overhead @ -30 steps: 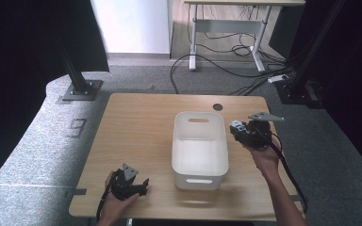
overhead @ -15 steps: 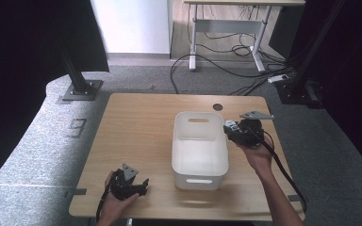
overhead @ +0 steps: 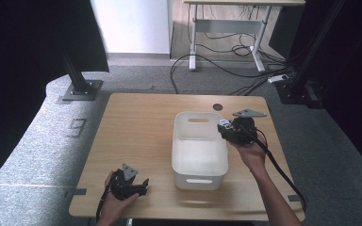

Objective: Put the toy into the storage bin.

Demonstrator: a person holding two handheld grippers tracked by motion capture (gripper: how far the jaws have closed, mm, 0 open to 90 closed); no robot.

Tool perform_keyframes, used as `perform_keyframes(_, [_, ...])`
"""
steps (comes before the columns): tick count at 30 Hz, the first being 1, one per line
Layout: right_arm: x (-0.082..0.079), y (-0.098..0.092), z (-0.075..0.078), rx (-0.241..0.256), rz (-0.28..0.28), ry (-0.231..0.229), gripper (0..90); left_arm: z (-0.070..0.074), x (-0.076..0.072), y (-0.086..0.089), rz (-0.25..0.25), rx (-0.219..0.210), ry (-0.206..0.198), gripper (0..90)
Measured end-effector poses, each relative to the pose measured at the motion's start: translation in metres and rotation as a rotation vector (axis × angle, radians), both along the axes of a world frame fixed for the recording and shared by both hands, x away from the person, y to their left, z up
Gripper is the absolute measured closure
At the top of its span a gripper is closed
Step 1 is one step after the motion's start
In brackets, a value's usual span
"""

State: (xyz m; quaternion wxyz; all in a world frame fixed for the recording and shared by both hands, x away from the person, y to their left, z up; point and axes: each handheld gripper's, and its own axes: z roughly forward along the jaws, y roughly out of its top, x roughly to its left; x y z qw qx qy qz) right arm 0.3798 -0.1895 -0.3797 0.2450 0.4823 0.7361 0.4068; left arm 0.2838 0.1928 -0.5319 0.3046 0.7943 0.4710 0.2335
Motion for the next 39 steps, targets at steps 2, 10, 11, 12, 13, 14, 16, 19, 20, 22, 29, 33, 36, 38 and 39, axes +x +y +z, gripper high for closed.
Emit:
perform_keyframes(2, [0.001,0.002,0.000,0.003,0.001,0.001,50.1,0.000,0.000,0.001,0.004,-0.004,-0.002,15.1])
perform_keyframes(10, [0.005,0.008,0.003,-0.001,0.012,0.002,50.2,0.000,0.000,0.001,0.009,-0.008,-0.003,15.1])
perform_keyframes(11, [0.006,0.009,0.004,0.000,0.012,0.004,50.2,0.000,0.000,0.001,0.009,-0.009,-0.003,15.1])
perform_keyframes(12, [0.006,0.010,0.004,-0.001,0.013,0.003,50.2,0.000,0.000,0.001,0.008,-0.008,-0.002,15.1])
perform_keyframes(13, [0.007,0.011,0.004,0.001,0.014,0.004,50.2,0.000,0.000,0.001,0.007,-0.007,-0.001,15.1])
perform_keyframes(14, [0.007,0.011,0.004,0.002,0.014,0.005,50.2,0.000,0.000,0.001,0.007,-0.007,-0.001,15.1])
perform_keyframes(16, [0.008,0.013,0.004,0.003,0.015,0.005,50.1,0.000,0.000,0.001,0.007,-0.008,-0.001,15.1])
perform_keyframes(19, [0.010,0.015,0.004,0.004,0.017,0.009,50.2,0.001,0.000,0.002,0.008,-0.009,-0.002,15.1])
perform_keyframes(20, [0.011,0.016,0.004,0.004,0.018,0.010,50.2,0.001,0.000,0.002,0.009,-0.009,-0.003,15.1])
perform_keyframes(22, [0.011,0.018,0.003,0.001,0.022,0.009,50.2,0.001,0.000,0.003,0.011,-0.011,-0.003,15.1])
perform_keyframes(29, [0.015,0.022,-0.001,-0.008,0.025,0.020,50.2,0.001,-0.001,0.003,0.013,-0.015,-0.005,15.1])
perform_keyframes(33, [0.016,0.024,-0.002,-0.005,0.029,0.021,50.2,0.001,0.000,0.003,0.013,-0.012,-0.003,15.1])
perform_keyframes(36, [0.017,0.025,-0.004,-0.008,0.024,0.025,50.2,0.001,0.000,0.003,0.014,-0.012,-0.004,15.1])
perform_keyframes(38, [0.018,0.026,-0.005,-0.011,0.020,0.028,50.2,0.001,0.000,0.003,0.015,-0.013,-0.005,15.1])
perform_keyframes(39, [0.019,0.026,-0.006,-0.010,0.019,0.028,50.2,0.001,0.000,0.004,0.016,-0.012,-0.005,15.2])
